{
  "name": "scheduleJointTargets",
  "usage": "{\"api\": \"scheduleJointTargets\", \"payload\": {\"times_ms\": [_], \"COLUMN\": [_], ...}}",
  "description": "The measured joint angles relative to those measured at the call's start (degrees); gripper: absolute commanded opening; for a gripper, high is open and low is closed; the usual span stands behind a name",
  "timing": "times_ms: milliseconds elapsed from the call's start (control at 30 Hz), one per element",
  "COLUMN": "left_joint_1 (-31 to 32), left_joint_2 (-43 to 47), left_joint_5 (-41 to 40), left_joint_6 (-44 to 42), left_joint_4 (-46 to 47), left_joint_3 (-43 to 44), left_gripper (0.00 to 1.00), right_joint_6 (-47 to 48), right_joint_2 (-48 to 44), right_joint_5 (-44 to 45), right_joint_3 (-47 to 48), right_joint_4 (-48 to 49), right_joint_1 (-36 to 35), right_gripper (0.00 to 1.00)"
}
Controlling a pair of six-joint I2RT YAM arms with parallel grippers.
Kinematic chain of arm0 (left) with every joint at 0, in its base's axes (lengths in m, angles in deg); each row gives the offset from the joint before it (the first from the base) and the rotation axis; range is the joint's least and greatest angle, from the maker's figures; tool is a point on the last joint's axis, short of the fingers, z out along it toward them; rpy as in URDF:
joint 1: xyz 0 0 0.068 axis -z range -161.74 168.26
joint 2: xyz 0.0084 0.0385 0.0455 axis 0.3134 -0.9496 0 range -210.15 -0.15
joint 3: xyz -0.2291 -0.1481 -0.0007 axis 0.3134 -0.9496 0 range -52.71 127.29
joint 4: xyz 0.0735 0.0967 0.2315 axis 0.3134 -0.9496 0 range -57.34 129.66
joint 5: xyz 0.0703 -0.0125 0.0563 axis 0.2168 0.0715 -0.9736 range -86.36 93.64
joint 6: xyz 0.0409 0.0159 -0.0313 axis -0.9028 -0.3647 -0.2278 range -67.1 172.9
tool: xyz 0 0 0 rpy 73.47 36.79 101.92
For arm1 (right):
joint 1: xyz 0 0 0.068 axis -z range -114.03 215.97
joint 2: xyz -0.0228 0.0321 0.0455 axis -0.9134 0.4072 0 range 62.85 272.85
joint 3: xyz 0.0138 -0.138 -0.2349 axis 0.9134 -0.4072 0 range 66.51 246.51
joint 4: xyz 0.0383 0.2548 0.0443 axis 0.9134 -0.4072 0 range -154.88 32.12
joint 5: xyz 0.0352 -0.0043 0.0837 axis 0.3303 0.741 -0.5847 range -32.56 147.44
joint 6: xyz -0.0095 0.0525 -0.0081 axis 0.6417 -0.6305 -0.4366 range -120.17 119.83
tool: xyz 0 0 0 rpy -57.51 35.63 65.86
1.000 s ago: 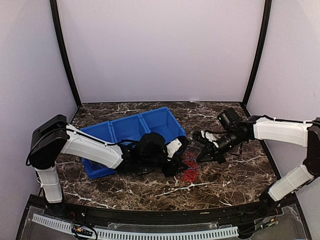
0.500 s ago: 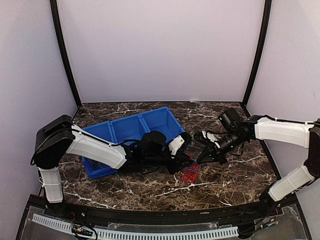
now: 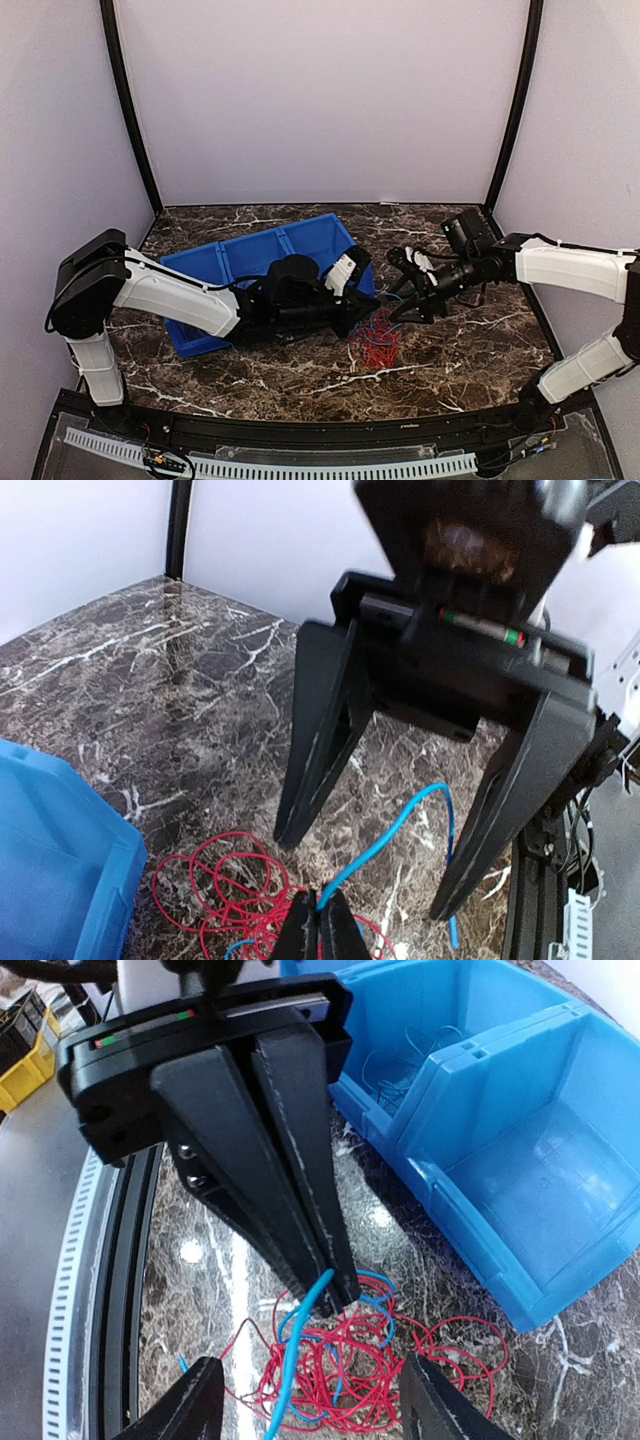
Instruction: Untangle the cables
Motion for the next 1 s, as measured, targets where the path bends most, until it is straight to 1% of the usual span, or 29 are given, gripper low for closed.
{"api": "scheduleJointTargets", "payload": {"times_ms": [67, 100, 233, 367, 567, 633, 700, 733, 833, 933, 1000], "left_joint_1": [0.00, 0.00, 0.00, 0.00, 0.26, 0.37, 0.37, 0.37, 0.37, 0.37, 0.37], "left_joint_2": [1.79, 2.69, 5.51, 7.06, 9.79, 11.76, 15.13, 16.81, 22.05, 27.69, 31.41], "left_joint_5": [-1.31, -2.03, -4.31, -7.23, -11.50, -13.16, -15.32, -16.31, -19.37, -22.40, -24.30], "left_joint_6": [1.60, 2.12, 4.48, 7.39, 10.60, 11.32, 12.17, 12.48, 13.31, 13.29, 12.74], "left_joint_4": [0.00, 0.00, 0.48, 1.88, 2.84, 2.95, 2.84, 2.62, 0.87, -1.84, -4.15], "left_joint_3": [-0.13, -0.17, -1.57, -5.20, -10.64, -11.93, -13.42, -13.86, -14.32, -14.36, -14.34], "left_gripper": [0.00, 0.00, 0.00, 0.00, 0.00, 0.00, 0.00, 0.00, 0.00, 0.00, 0.00], "right_joint_6": [-2.10, -3.06, -6.78, -9.70, -11.80, -12.22, -12.66, -12.96, -13.53, -13.92, -14.05], "right_joint_2": [0.98, 1.79, 8.28, 14.53, 18.23, 19.02, 19.93, 20.70, 24.22, 28.26, 29.20], "right_joint_5": [-0.79, -1.22, -2.27, -2.36, -1.73, -0.70, 0.35, 0.72, 1.81, 2.43, 2.82], "right_joint_3": [0.02, 0.07, 0.44, 0.44, 0.44, 0.44, 0.44, 0.52, 1.92, 4.46, 5.92], "right_joint_4": [2.51, 3.43, 7.21, 9.99, 11.76, 12.15, 12.24, 12.17, 11.08, 10.10, 9.49], "right_joint_1": [-0.33, -0.48, -2.23, -4.79, -6.03, -6.03, -6.03, -6.03, -6.10, -6.12, -6.19], "right_gripper": [0.67, 0.70, 0.73, 0.73, 0.70, 0.66, 0.56, 0.50, 0.39, 0.34, 0.32]}}
